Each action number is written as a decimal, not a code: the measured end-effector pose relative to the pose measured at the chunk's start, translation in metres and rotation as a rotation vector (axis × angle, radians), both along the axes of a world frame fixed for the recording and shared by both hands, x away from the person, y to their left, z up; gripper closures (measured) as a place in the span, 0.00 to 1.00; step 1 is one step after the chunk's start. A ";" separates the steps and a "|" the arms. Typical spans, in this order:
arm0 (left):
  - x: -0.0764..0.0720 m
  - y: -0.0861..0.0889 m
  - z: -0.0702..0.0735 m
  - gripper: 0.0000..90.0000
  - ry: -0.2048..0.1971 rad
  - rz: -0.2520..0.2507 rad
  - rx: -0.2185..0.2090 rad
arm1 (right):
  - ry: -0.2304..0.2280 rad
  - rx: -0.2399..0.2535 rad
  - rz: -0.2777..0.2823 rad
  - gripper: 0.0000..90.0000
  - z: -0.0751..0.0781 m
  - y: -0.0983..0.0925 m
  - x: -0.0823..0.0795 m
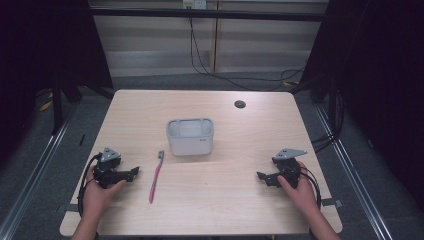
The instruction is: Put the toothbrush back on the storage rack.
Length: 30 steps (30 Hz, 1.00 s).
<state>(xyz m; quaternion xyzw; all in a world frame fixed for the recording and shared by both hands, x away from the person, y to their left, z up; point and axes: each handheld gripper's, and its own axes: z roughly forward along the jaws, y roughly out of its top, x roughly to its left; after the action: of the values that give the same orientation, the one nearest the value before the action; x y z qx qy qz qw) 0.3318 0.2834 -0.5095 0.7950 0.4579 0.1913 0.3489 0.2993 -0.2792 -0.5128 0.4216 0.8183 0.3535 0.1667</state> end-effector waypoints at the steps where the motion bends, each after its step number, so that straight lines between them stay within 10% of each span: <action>1: 0.000 0.000 0.000 0.20 0.002 -0.003 0.004 | 0.000 0.000 -0.001 0.14 0.000 0.000 0.000; 6: 0.002 0.000 0.003 0.20 0.037 0.009 -0.011 | -0.001 0.000 0.000 0.14 0.000 0.000 0.000; 9: 0.008 -0.005 0.016 0.25 0.163 0.035 -0.006 | 0.004 -0.001 -0.008 0.14 0.000 0.000 -0.001; 14: 0.011 -0.017 0.028 0.28 0.234 0.016 0.015 | -0.001 -0.004 -0.010 0.14 0.000 0.000 -0.001; 30: 0.023 -0.052 0.051 0.38 0.409 -0.002 0.042 | 0.007 -0.001 -0.015 0.12 0.000 0.001 -0.001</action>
<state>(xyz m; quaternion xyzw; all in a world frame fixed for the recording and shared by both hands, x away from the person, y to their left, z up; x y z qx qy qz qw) 0.3551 0.2318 -0.4581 0.8248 0.5143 0.0352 0.2322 0.2982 -0.2787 -0.5126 0.4289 0.8159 0.3502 0.1665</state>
